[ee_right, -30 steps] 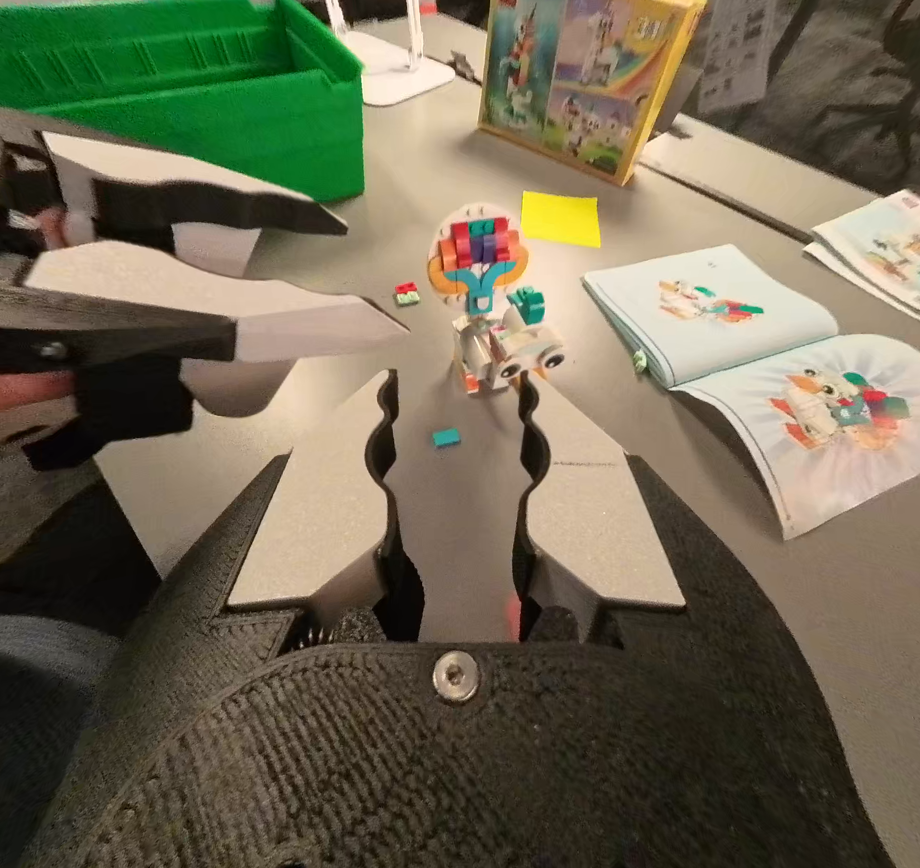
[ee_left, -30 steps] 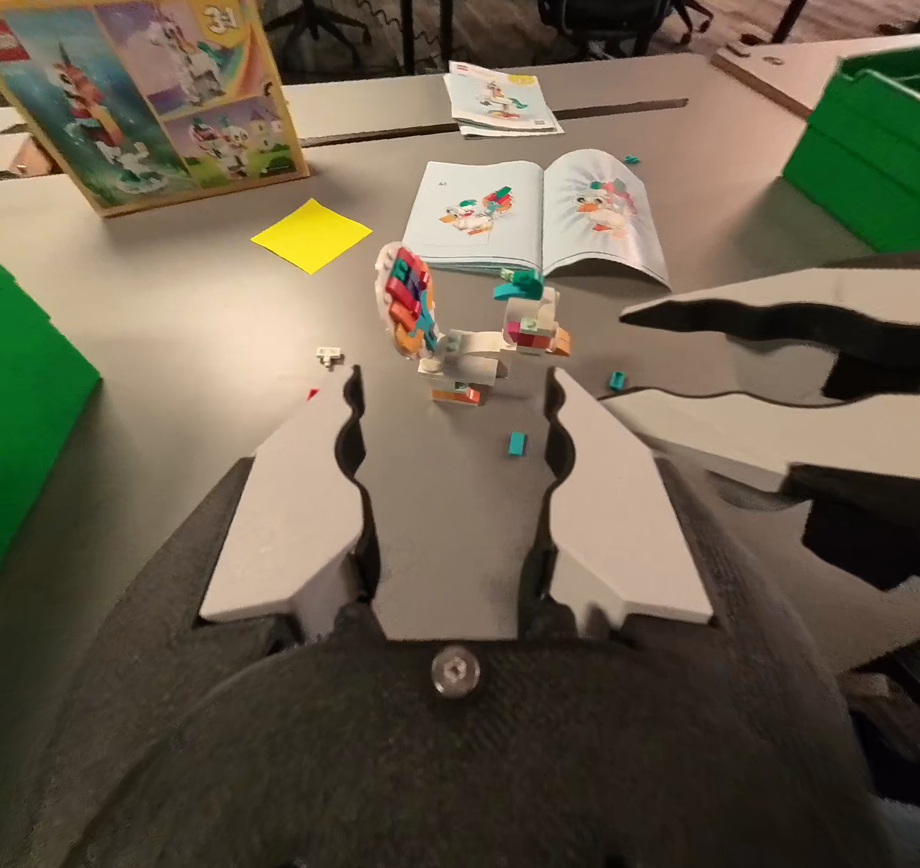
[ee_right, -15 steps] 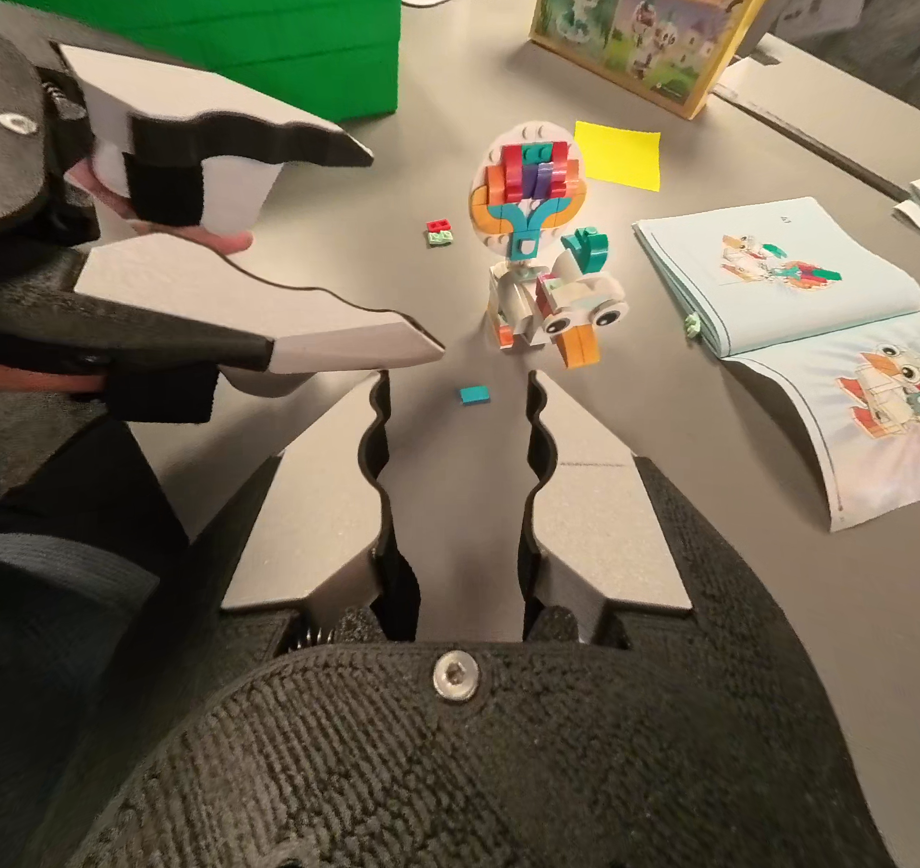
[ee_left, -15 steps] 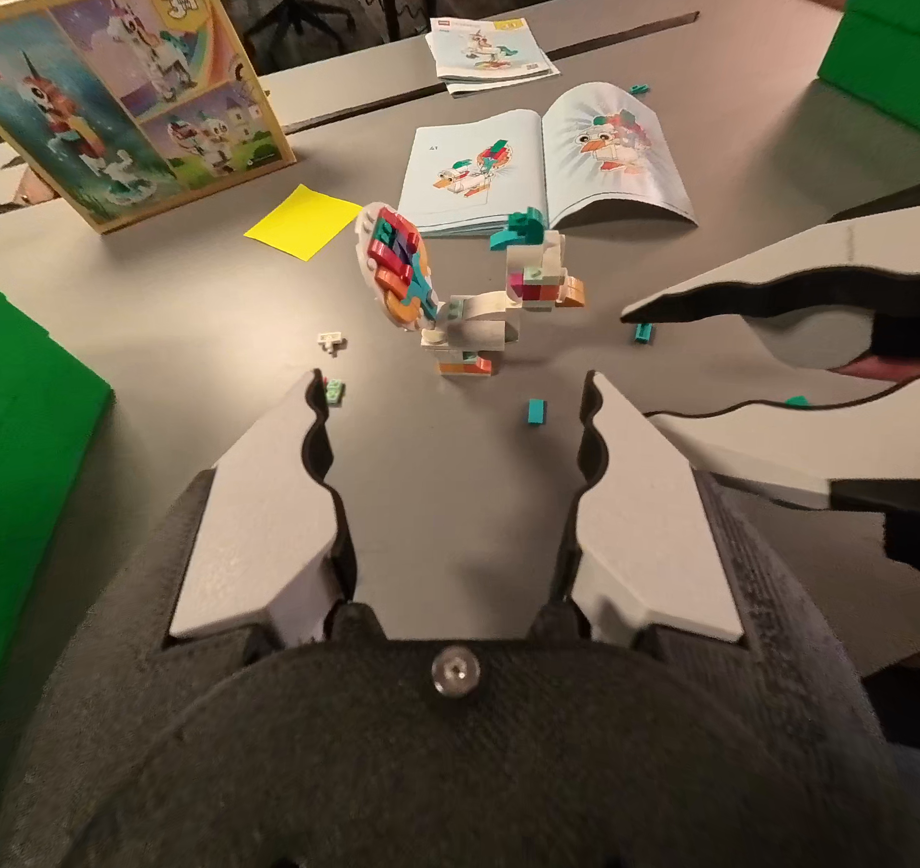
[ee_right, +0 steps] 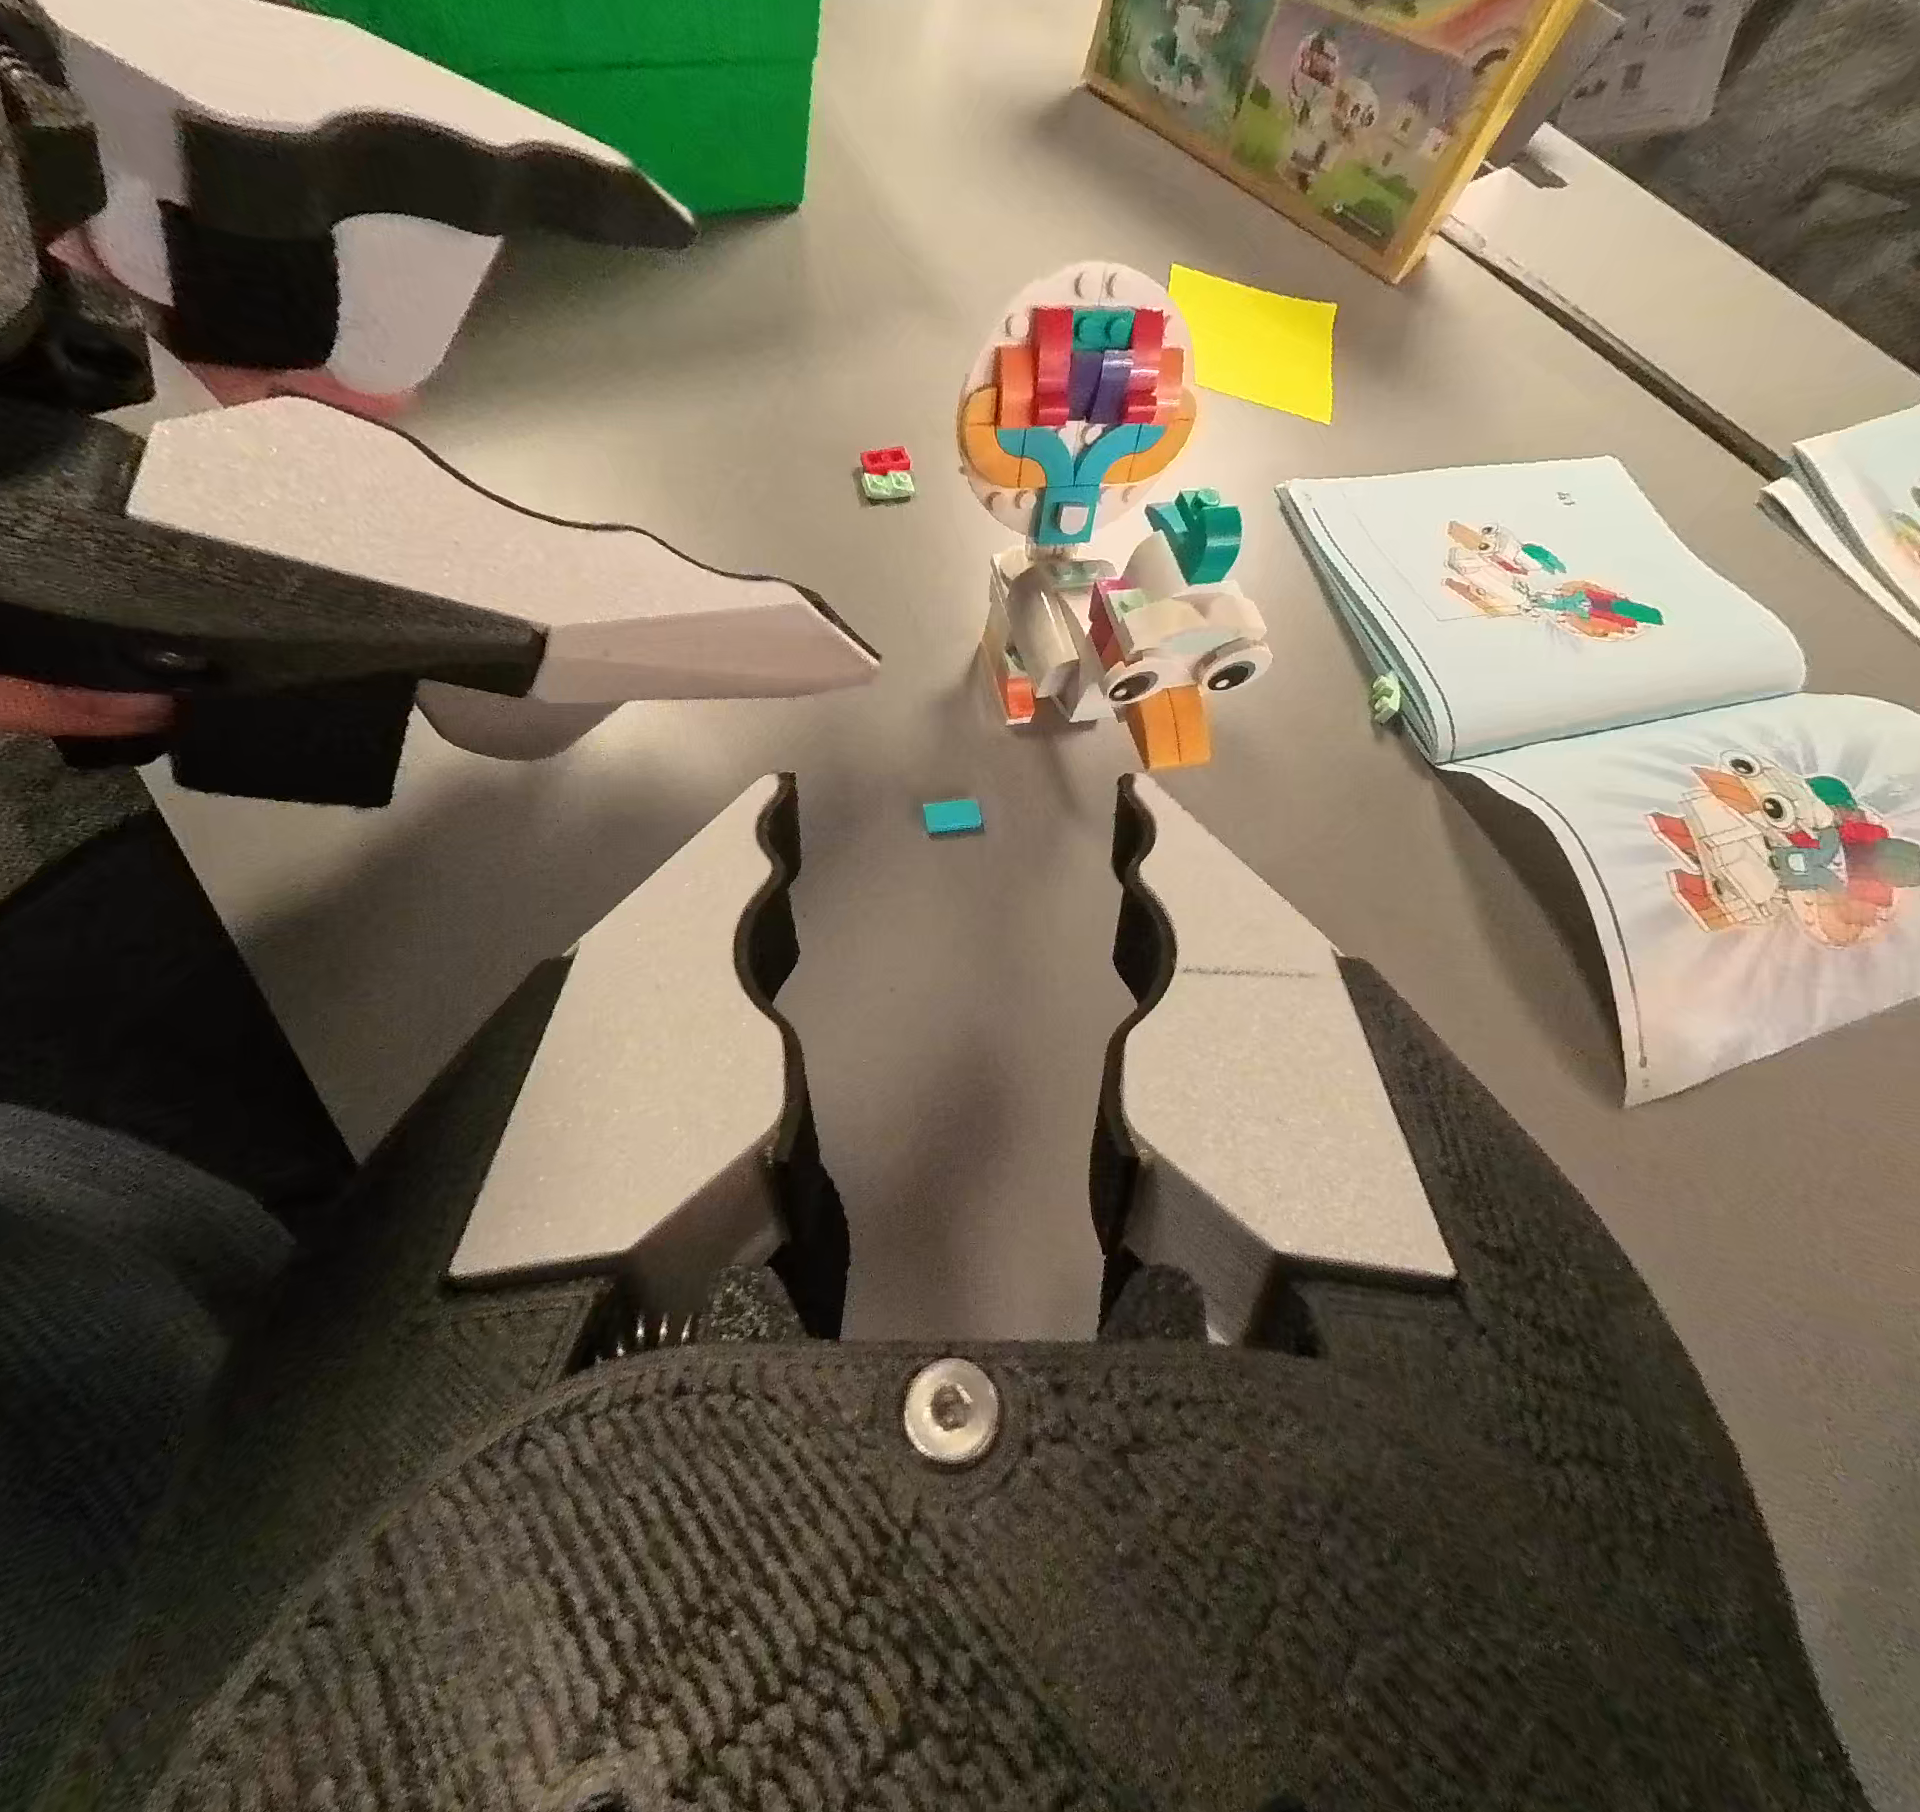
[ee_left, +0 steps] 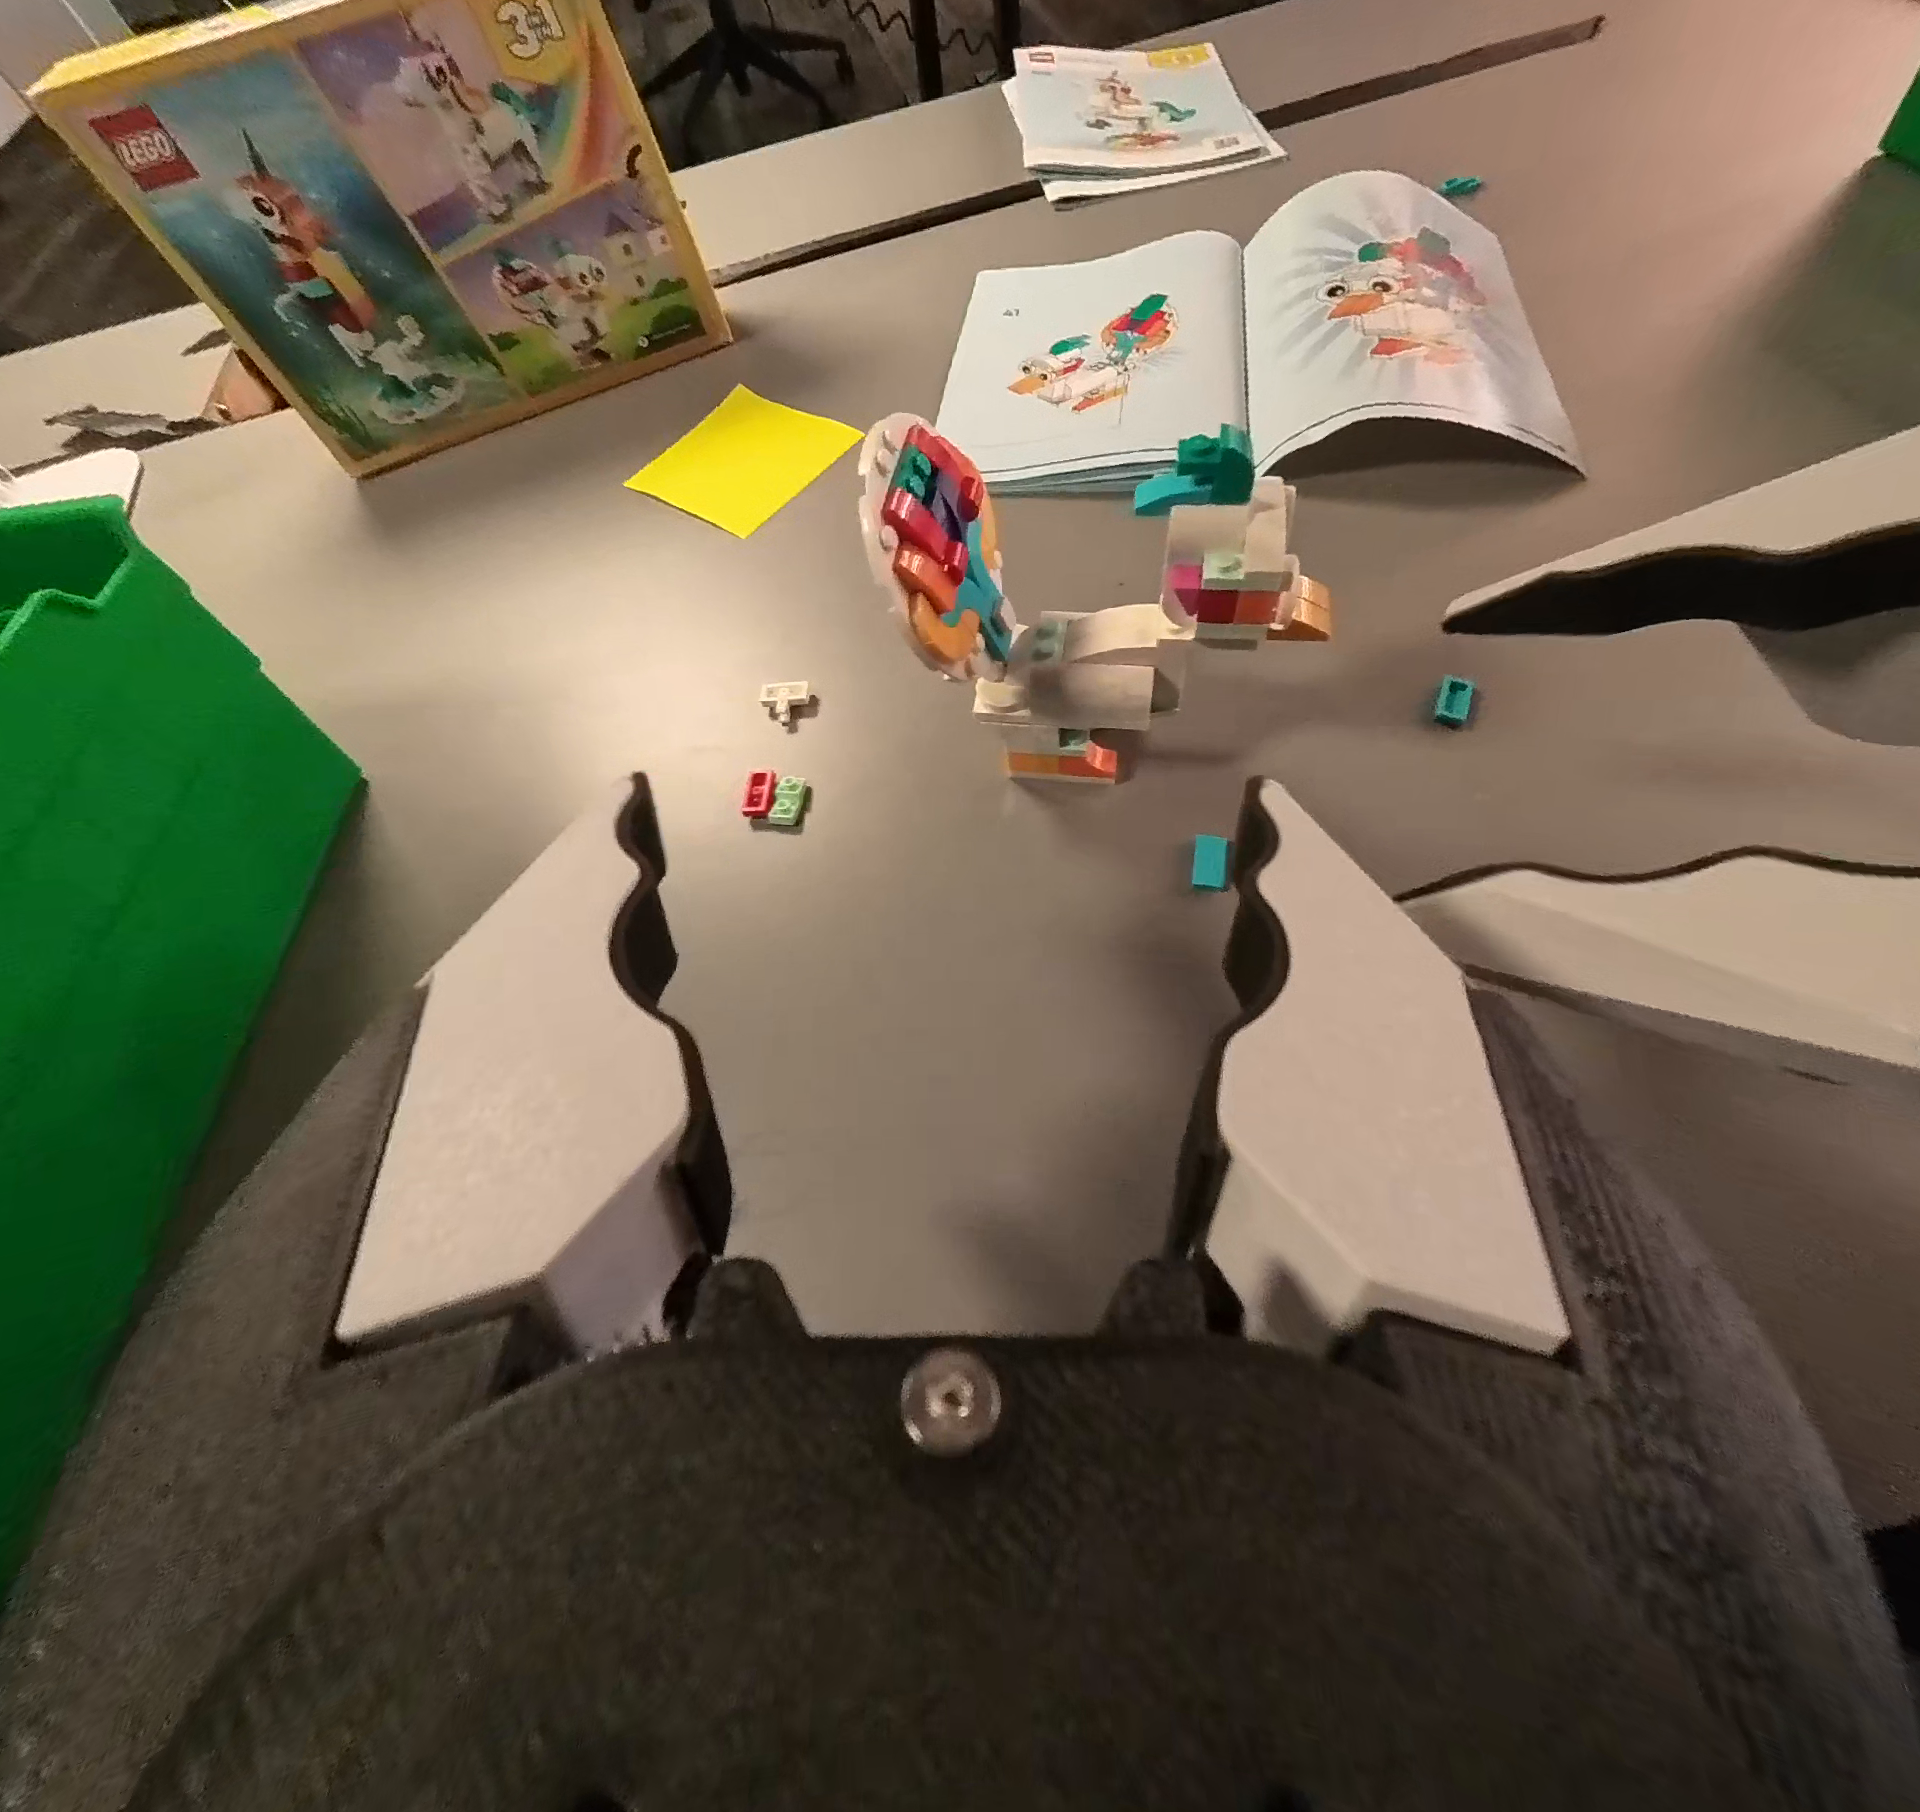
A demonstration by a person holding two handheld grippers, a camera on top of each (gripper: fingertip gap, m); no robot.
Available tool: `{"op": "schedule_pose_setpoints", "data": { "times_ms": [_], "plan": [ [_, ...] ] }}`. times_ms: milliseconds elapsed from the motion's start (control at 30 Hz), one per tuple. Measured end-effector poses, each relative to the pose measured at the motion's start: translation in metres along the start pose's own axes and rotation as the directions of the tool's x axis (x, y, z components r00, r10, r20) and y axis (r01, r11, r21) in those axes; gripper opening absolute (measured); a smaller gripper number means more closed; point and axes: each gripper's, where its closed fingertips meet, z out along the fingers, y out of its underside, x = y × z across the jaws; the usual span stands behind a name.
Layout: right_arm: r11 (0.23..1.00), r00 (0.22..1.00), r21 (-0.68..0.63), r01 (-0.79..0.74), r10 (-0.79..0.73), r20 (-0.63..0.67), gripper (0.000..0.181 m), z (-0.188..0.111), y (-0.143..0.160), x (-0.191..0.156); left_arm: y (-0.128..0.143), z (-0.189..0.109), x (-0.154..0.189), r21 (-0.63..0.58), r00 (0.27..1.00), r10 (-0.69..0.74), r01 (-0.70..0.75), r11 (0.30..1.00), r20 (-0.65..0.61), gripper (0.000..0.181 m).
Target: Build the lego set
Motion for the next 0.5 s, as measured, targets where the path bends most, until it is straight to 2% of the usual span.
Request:
{"op": "schedule_pose_setpoints", "data": {
  "times_ms": [500],
  "plan": [
    [0.998, 0.998, 0.039, -0.051, 0.053, -0.038, 0.06, 0.0, -0.009, -0.008, 0.004, -0.005, -0.013, -0.025, 0.996, -0.036, 0.038, 0.999, 0.076, 0.11]
  ]
}}
